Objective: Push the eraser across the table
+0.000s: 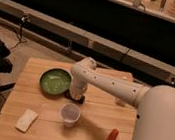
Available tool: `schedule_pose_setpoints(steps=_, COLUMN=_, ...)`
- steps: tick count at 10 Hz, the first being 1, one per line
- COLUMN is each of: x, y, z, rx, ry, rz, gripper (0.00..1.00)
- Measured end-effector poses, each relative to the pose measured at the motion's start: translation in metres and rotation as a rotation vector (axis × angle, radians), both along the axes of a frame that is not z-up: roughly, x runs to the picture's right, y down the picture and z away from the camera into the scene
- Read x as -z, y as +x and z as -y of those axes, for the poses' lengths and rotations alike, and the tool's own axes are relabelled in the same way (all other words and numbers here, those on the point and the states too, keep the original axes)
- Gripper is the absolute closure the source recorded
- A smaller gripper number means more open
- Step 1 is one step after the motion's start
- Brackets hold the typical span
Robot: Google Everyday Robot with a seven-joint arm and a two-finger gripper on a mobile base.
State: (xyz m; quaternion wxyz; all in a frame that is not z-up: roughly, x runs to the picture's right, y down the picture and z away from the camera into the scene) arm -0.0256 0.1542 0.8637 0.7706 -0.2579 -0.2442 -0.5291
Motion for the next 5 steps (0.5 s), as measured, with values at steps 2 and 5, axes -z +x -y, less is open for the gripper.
schedule_pose_setpoints(steps=2, x=0.0019, y=-0.0025, z=-0.0011, rx=0.01, ry=-0.001, rz=0.01, gripper=1.0)
schedule_pose_setpoints(steps=5, x=0.0039, y=-0.0051, z=-0.0031, rx=0.024, ry=-0.003, rz=0.02, gripper=1.0)
